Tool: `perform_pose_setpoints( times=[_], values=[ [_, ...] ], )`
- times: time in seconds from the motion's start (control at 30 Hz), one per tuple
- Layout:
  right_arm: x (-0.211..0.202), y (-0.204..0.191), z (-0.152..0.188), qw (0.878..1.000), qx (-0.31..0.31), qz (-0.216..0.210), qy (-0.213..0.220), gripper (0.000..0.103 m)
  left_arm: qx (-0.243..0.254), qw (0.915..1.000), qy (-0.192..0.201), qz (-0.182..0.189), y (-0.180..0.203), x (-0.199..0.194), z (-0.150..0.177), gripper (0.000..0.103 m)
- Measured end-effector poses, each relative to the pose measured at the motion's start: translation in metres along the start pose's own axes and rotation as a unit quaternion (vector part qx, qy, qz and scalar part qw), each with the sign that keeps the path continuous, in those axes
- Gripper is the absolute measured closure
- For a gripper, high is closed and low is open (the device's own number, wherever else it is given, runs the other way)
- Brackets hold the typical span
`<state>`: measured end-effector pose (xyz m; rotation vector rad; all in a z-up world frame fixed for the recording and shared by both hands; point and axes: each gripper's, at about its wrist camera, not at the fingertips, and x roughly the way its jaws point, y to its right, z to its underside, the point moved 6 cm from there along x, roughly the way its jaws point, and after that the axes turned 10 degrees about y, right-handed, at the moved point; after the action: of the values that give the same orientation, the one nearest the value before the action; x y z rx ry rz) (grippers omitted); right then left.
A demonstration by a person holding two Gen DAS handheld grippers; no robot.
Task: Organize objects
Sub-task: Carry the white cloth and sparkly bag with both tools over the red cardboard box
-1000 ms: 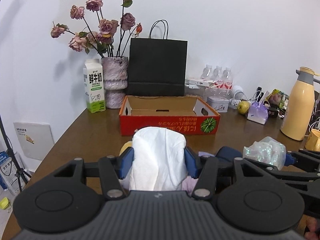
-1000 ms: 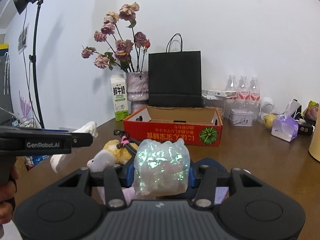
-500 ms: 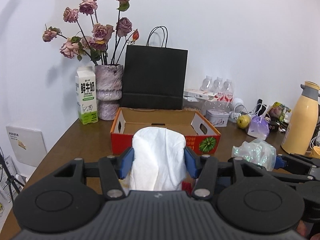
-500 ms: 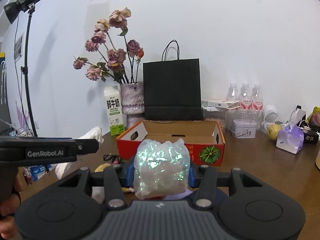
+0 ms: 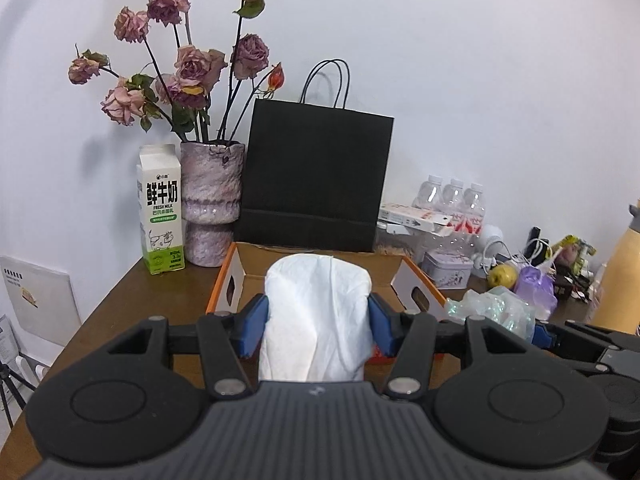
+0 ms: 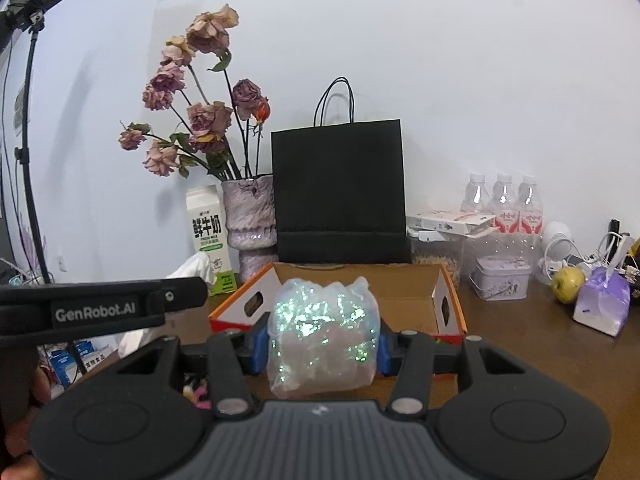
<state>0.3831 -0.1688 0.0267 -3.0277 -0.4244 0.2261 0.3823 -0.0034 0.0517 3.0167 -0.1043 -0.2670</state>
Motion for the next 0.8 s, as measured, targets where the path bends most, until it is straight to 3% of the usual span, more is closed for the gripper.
perform_pose_setpoints(
  times=[0.4,0.8],
  values=[
    [0.064,0.011,-0.014,1.0,0.0,0.019,-0.007,0.056,-0.007,0.9994,-0.016,-0.029,-0.006,0.056,-0.015,0.049],
    [0.111,0.029,-0.037,0.999,0.002,0.033,0.011,0.056,-0.013,0.9983,-0.004,-0.057,-0.011,0.093,-0.044,0.049]
  ],
)
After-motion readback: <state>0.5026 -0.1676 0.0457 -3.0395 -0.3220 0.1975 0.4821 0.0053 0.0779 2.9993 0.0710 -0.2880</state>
